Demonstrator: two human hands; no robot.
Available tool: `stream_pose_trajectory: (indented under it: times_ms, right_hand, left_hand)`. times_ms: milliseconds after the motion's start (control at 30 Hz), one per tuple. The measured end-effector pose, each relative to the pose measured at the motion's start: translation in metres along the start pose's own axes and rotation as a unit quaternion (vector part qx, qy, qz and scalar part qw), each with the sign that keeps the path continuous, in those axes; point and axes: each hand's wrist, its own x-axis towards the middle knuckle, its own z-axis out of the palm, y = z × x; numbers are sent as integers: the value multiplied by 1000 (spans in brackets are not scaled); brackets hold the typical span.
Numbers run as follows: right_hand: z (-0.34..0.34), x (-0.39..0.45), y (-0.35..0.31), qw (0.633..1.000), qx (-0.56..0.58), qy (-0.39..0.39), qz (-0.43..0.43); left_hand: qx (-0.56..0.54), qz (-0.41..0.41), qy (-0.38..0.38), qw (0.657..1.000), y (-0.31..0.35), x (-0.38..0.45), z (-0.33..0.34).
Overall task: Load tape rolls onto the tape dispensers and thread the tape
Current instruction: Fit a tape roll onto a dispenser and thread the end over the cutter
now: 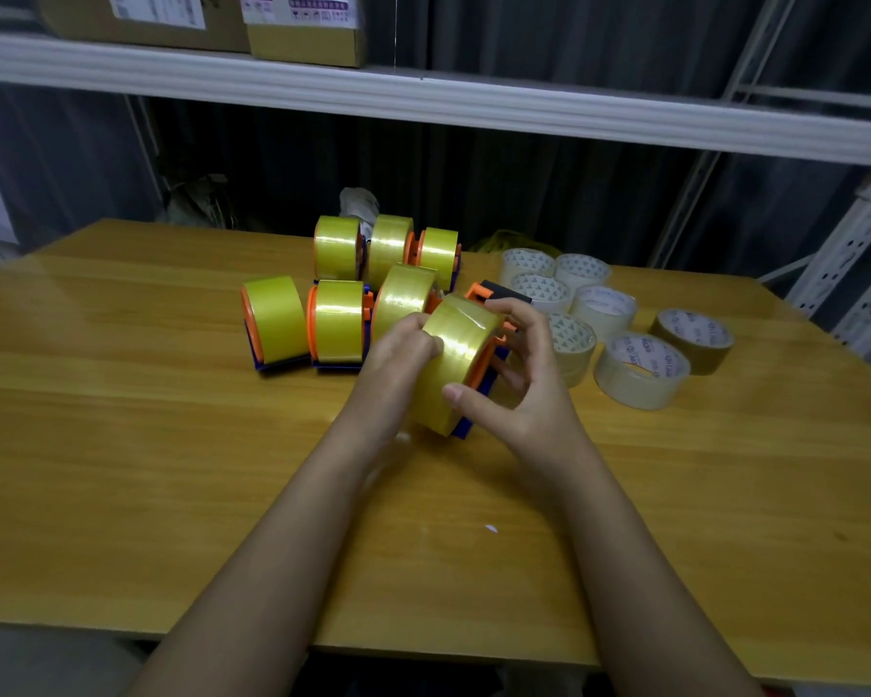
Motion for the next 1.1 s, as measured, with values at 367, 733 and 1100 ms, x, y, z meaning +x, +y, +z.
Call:
stream_pose_trajectory:
  times_ms: [367,733,1100]
  right_hand:
    - [-2,6,0,978,-88,177,-64]
    - [-2,7,3,957,-178,207,-99]
    - [-2,7,-2,964,-162,201,-62]
  left_hand:
    - [223,163,18,961,-7,-5,8]
    - [294,162,31,942,-12,-3,9]
    - [298,166,20,940,-14,-3,10]
